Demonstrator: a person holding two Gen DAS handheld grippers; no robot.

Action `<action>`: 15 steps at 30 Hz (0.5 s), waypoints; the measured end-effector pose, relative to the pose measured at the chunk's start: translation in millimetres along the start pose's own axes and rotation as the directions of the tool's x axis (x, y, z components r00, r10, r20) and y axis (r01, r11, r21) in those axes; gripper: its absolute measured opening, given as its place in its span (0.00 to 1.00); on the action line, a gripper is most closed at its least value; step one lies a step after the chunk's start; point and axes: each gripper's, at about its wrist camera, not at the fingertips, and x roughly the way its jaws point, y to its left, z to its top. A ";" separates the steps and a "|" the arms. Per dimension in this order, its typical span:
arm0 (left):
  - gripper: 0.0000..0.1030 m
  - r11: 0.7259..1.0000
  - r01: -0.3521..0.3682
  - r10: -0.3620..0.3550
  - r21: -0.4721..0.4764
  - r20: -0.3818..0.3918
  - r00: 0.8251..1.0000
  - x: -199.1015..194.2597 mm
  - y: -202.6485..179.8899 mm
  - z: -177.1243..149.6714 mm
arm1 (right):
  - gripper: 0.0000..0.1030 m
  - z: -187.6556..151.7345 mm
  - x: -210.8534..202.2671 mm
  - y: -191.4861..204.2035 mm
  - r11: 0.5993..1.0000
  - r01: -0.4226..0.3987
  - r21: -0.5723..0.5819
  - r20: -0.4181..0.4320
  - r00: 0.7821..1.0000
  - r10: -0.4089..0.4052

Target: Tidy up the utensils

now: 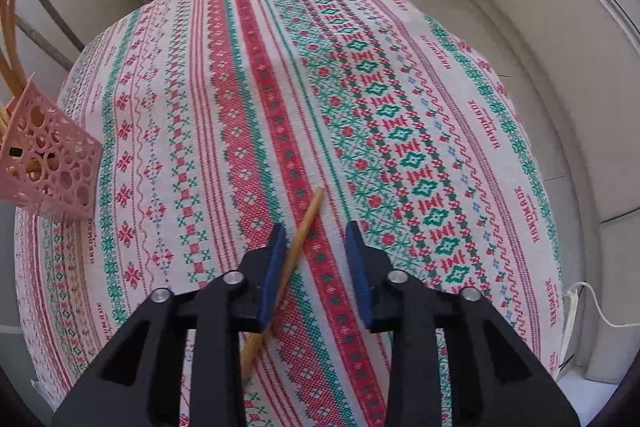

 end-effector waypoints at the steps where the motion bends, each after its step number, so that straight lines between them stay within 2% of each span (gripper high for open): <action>1: 0.03 1.000 -0.001 0.001 -0.006 0.002 1.000 -0.7 1.1 0.3 | 0.12 -0.6 -0.6 -2.1 0.999 -0.042 0.016 -0.011 0.999 0.042; 4: 0.03 1.000 0.000 0.000 -0.016 0.014 1.000 -5.0 0.9 1.1 | 0.13 0.4 0.7 -19.7 0.976 -0.183 0.117 -0.041 0.981 0.189; 6: 0.03 1.000 0.004 -0.004 -0.017 0.016 1.000 -5.7 0.5 1.9 | 0.22 2.1 2.4 -33.2 0.945 -0.256 0.202 -0.051 0.961 0.271; 7: 0.03 1.000 0.004 -0.004 -0.017 0.015 1.000 -5.1 1.0 1.9 | 0.31 2.8 2.3 -38.8 0.930 -0.282 0.237 -0.048 0.952 0.301; 8: 0.03 1.000 0.003 -0.003 -0.018 0.013 1.000 -4.4 0.9 1.6 | 0.32 3.9 0.7 -41.1 0.924 -0.287 0.252 -0.040 0.951 0.307; 12: 0.03 1.000 -0.001 0.001 -0.013 0.007 1.000 -1.7 0.7 0.9 | 0.33 8.5 -0.3 -31.6 0.945 -0.246 0.217 -0.044 0.964 0.261; 15: 0.03 1.000 -0.007 0.007 -0.016 0.008 1.000 -1.4 1.5 1.6 | 0.31 7.0 -3.0 -11.2 0.982 -0.151 0.118 -0.029 0.987 0.155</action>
